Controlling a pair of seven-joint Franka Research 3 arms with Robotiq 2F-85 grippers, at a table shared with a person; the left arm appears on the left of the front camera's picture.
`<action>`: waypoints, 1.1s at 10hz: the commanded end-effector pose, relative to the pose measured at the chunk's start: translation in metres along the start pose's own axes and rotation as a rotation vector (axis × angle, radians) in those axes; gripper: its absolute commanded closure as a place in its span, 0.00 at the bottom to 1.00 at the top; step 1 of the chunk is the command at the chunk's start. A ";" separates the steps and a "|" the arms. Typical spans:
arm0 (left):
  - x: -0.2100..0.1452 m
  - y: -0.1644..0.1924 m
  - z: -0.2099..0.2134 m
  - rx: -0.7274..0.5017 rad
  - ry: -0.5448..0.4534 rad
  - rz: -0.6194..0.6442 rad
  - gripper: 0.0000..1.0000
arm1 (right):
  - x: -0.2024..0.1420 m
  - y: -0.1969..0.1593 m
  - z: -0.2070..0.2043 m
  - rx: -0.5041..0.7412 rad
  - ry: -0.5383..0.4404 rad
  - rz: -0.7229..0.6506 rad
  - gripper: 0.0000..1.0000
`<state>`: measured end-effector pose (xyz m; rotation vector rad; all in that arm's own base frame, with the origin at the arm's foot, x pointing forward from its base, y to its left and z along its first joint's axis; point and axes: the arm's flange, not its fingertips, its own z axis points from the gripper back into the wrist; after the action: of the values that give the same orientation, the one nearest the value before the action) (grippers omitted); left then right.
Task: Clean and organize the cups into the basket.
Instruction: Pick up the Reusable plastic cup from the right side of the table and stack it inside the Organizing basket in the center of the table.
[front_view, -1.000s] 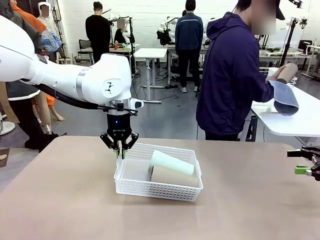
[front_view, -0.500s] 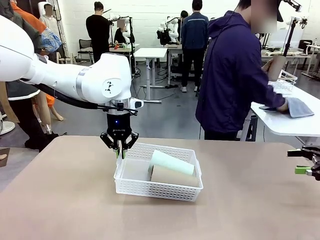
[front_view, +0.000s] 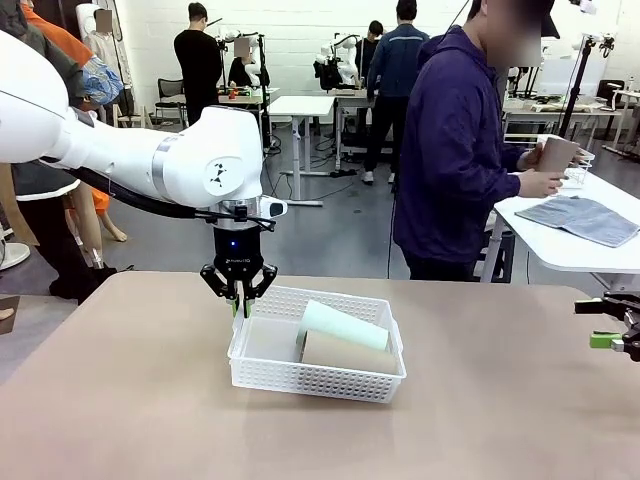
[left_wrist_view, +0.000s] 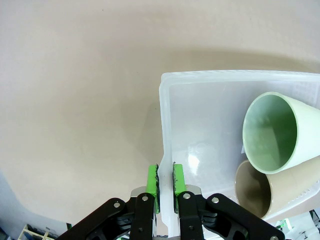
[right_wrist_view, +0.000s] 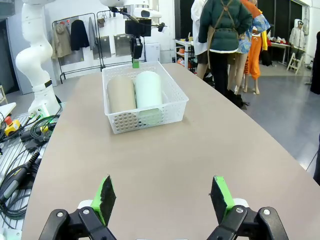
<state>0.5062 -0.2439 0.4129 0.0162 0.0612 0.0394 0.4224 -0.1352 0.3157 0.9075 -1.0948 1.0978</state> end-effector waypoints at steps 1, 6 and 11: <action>-0.001 -0.001 0.000 -0.001 -0.004 0.012 1.00 | 0.000 -0.001 -0.003 0.001 0.008 0.000 0.00; -0.001 -0.001 0.000 -0.001 -0.004 0.012 1.00 | 0.000 -0.001 -0.003 0.001 0.008 0.000 0.00; -0.001 -0.001 0.000 -0.001 -0.004 0.012 1.00 | 0.000 -0.001 -0.003 0.001 0.008 0.000 0.00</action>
<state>0.5062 -0.2438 0.4129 0.0162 0.0612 0.0394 0.4224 -0.1352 0.3157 0.9075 -1.0948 1.0978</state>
